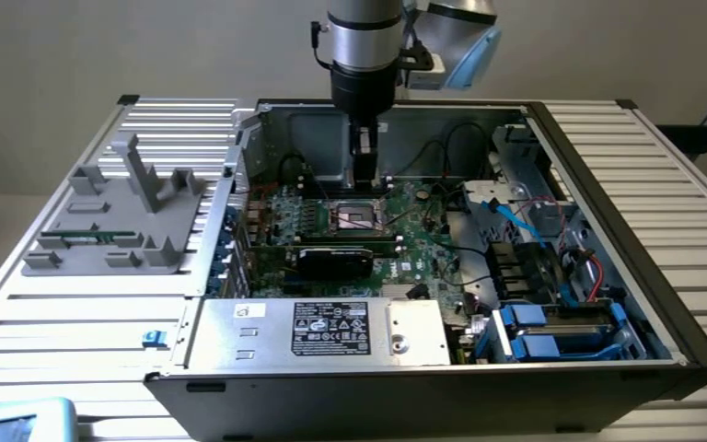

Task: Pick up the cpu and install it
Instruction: 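Place the cpu into insertion slot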

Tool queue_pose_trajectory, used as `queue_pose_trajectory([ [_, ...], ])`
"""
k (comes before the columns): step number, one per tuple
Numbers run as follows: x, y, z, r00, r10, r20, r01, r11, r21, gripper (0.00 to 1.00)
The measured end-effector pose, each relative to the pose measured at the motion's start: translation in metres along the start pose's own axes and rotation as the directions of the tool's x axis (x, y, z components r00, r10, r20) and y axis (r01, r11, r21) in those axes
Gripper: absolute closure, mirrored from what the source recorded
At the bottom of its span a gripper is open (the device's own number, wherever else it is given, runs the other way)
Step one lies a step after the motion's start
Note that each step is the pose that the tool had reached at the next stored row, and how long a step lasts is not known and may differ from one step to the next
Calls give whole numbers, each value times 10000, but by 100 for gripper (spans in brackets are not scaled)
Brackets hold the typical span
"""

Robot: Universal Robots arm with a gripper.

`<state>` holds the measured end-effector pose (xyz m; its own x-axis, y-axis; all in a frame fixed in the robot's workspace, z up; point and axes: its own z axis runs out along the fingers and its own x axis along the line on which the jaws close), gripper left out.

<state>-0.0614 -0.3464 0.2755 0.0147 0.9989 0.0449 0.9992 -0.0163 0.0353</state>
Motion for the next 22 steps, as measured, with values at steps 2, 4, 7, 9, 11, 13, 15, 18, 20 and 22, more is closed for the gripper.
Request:
queue_pose_trajectory([
  [2,-6,-1,30,10000,22,-2,-22,10000,-1,45],
  [4,-11,-2,60,10000,43,-2,-43,10000,-1,45],
  [7,-18,-3,97,10000,59,-6,-59,10000,-4,45],
  [9,-21,-4,118,10000,64,-11,-64,10000,-4,45],
  [11,-26,-4,137,10000,67,-14,-67,10000,-3,45],
  [13,-31,-5,155,10000,69,-20,-69,10000,-3,45],
  [15,-35,-6,173,10000,71,-25,-71,10000,-3,45],
  [18,-43,-6,196,10000,72,-31,-72,10000,-3,45],
  [20,-47,-7,206,10000,73,-34,-73,10000,-2,45],
  [22,-47,-7,213,10000,74,-35,-74,10000,-3,45],
])
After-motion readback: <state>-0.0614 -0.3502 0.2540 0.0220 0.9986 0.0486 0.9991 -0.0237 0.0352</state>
